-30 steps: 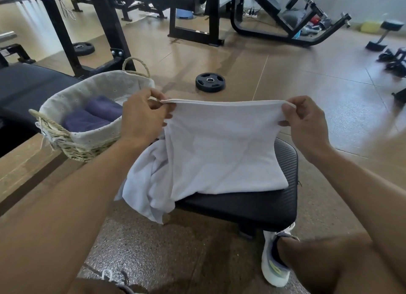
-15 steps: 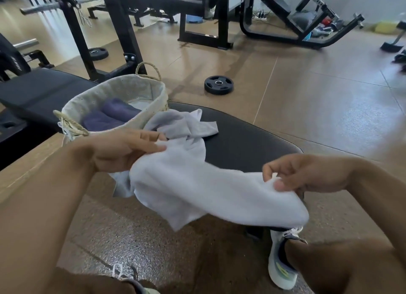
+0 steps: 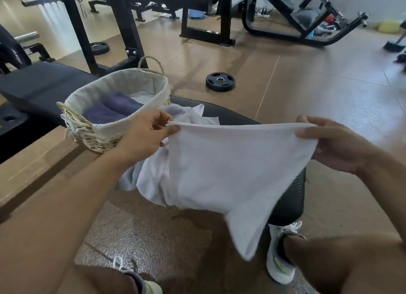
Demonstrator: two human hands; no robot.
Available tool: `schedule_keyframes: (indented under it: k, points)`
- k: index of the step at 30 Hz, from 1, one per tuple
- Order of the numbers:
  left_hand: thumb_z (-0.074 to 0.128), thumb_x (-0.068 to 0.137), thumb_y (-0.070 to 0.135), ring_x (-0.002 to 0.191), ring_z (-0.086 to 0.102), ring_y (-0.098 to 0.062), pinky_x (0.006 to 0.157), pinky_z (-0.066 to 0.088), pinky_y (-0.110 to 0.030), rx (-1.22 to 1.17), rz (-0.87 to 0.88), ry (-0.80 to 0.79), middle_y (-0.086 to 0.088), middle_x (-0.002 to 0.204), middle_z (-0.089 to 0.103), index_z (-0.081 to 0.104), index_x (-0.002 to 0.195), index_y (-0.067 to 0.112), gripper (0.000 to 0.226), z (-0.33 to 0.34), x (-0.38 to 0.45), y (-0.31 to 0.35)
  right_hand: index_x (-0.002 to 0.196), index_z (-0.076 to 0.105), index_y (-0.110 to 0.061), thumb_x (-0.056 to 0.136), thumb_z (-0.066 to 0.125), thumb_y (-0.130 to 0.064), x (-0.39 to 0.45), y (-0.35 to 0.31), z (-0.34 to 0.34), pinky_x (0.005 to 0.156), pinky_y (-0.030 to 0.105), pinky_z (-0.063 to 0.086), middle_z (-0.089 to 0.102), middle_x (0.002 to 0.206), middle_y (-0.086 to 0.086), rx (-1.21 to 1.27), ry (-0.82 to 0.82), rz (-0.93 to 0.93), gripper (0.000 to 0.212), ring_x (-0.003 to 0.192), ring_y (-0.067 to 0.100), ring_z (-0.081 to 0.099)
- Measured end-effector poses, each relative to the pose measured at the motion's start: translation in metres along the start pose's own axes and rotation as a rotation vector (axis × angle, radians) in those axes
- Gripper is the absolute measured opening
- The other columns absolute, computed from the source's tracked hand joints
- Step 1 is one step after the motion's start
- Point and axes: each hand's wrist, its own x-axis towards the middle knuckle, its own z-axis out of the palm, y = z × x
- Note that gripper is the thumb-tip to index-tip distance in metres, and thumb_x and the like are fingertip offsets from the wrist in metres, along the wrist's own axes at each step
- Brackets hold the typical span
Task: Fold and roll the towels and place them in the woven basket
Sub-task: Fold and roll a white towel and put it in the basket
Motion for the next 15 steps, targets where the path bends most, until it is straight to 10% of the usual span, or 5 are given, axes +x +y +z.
schedule_keyframes:
  k: [5,10,15]
  points:
    - [0.081,0.083,0.028,0.059,0.048,-0.007,0.057,0.039,-0.009,0.164,0.047,0.089,0.008,0.066,0.057,0.072,0.086,0.020,0.013,0.010,0.014,0.000,0.070,0.043,-0.014,0.086,0.070,0.003,0.008,0.010,-0.003,0.040,0.017,0.035,0.036,0.062,0.002,-0.406,0.335,-0.046,0.035,0.050,0.016,0.037]
    - [0.069,0.094,0.023,0.036,0.054,-0.010,0.042,0.041,-0.015,0.065,-0.016,0.044,-0.006,0.059,0.064,0.063,0.094,0.015,0.010,0.023,0.028,0.007,0.090,0.072,-0.022,0.086,0.080,-0.030,0.015,0.006,-0.006,0.056,0.028,0.037,0.048,0.063,0.000,-0.880,0.565,-0.085,0.013,0.056,0.018,0.047]
    - [0.060,0.100,0.021,0.049,0.069,-0.020,0.038,0.039,-0.020,-0.057,-0.068,0.033,-0.006,0.075,0.076,0.055,0.096,0.017,0.008,0.031,0.037,0.018,0.088,0.073,-0.027,0.085,0.078,-0.043,0.020,0.003,-0.002,0.059,0.027,0.045,0.067,0.056,0.006,-0.749,0.729,-0.152,0.017,0.049,0.014,0.063]
